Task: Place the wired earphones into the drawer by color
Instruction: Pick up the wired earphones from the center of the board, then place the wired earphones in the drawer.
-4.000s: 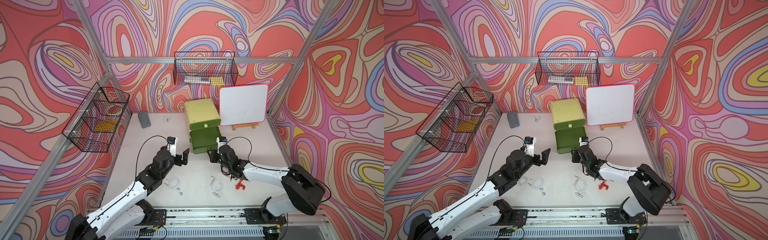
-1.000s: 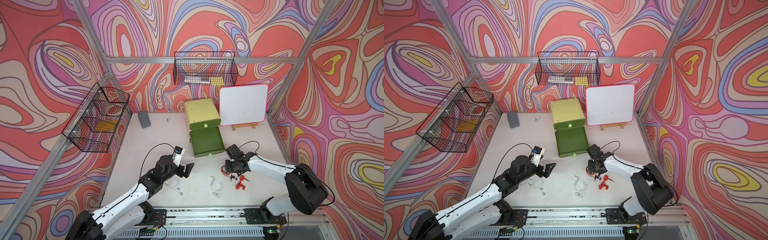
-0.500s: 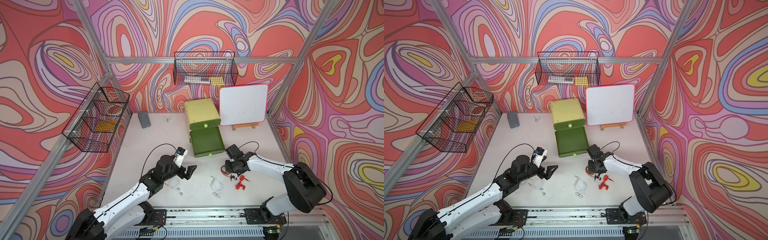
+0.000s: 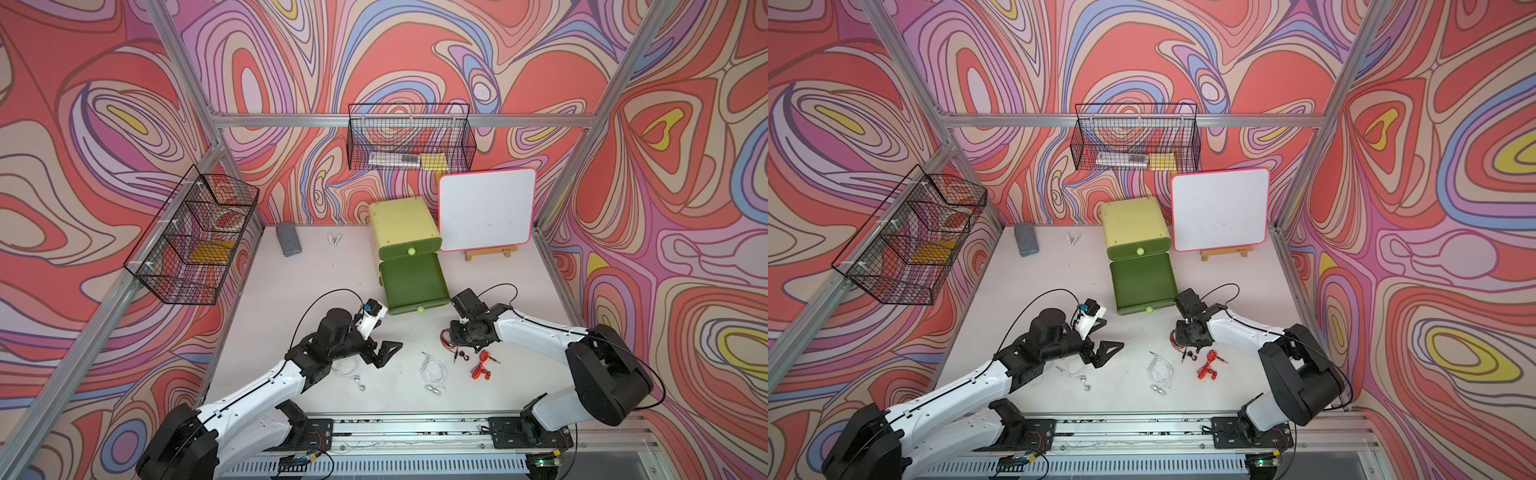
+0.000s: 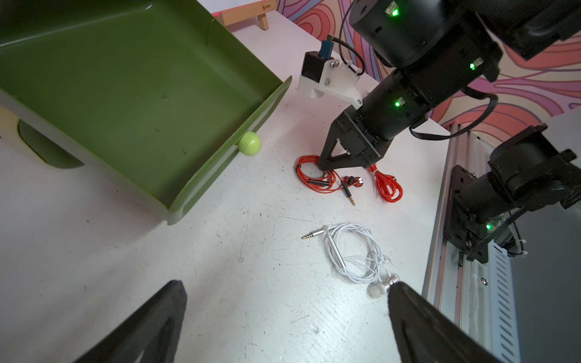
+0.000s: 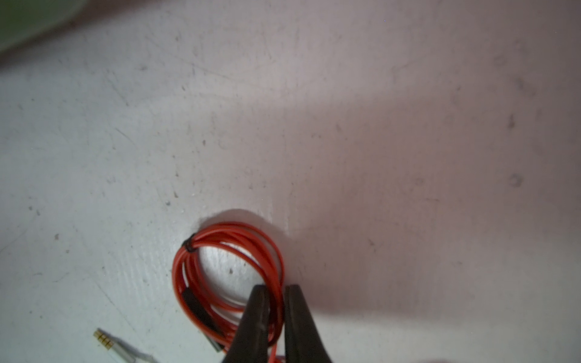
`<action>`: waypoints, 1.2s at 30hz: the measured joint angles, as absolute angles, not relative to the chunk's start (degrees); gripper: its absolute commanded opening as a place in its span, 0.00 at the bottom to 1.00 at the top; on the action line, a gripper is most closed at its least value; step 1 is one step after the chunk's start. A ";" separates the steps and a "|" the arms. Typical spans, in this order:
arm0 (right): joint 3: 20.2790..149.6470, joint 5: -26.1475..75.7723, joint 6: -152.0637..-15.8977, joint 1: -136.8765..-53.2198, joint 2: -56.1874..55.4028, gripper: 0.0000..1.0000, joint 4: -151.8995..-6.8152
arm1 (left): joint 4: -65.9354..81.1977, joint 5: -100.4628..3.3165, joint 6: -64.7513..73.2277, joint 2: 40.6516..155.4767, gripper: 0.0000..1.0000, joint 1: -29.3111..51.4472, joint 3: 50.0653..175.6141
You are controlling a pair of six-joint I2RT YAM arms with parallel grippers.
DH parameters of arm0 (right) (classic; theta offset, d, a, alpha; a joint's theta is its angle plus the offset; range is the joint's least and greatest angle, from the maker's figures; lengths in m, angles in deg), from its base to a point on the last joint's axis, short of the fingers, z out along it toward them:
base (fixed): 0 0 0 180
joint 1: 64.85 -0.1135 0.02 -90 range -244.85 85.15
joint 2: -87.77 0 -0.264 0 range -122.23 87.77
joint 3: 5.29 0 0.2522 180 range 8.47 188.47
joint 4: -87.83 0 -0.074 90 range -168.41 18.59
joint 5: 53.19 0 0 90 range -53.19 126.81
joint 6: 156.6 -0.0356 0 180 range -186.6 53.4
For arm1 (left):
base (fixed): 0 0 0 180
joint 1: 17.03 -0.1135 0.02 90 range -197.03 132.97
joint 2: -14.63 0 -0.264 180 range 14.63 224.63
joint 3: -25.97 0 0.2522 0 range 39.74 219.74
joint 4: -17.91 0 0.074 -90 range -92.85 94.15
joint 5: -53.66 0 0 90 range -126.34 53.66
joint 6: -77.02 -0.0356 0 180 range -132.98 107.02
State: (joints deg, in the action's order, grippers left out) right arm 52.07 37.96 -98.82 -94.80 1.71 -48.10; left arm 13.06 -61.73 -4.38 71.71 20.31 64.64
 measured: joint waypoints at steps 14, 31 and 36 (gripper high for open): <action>51.63 37.89 -99.31 -94.80 6.80 0.07 -47.34 | 9.78 -63.63 -7.14 74.10 0.99 24.77 65.45; 52.55 39.20 -99.90 -94.80 16.88 0.06 -40.63 | 9.27 -61.18 -8.10 72.83 0.99 25.75 65.91; 56.98 40.54 -98.96 -94.80 19.85 0.06 -36.65 | 9.38 -59.92 -8.08 70.95 0.99 25.75 65.58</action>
